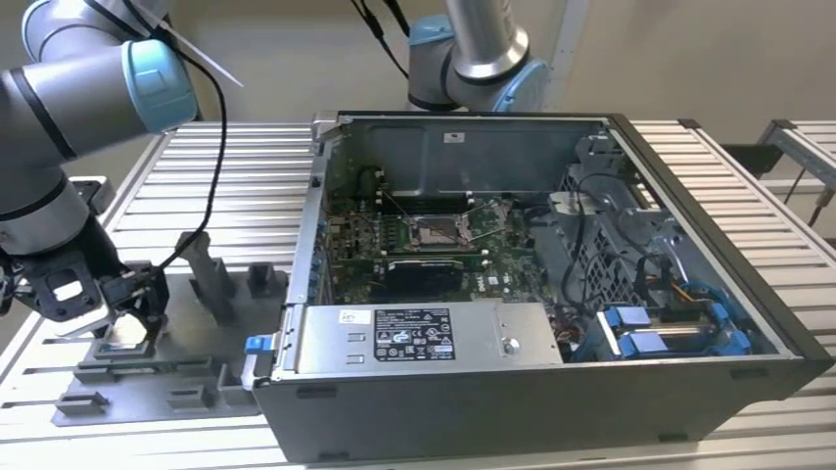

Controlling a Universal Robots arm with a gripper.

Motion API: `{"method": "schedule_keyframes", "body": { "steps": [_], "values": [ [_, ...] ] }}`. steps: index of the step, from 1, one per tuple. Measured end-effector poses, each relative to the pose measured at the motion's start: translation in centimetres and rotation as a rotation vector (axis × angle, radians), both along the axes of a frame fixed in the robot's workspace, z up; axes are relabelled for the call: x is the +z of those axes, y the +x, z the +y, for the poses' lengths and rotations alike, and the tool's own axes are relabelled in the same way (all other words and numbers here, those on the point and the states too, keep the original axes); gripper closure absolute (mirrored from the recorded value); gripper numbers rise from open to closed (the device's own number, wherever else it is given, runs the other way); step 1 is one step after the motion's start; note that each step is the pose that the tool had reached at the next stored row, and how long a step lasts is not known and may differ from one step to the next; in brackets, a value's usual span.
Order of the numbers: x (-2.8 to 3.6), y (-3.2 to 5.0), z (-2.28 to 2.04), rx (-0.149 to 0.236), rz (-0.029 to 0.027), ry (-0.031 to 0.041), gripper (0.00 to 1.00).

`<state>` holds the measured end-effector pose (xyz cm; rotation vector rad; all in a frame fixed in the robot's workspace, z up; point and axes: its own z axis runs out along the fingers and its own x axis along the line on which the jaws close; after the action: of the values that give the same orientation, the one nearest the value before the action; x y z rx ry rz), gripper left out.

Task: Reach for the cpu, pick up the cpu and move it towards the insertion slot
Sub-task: 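Pick up the cpu and move it towards the insertion slot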

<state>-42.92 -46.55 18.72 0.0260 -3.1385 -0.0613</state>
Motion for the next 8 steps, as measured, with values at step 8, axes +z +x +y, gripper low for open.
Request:
{"method": "schedule_keyframes", "body": {
  "steps": [8],
  "values": [
    [-0.28,0.02,0.01,0.000,0.0002,-0.0001,0.00]
  ]
}}
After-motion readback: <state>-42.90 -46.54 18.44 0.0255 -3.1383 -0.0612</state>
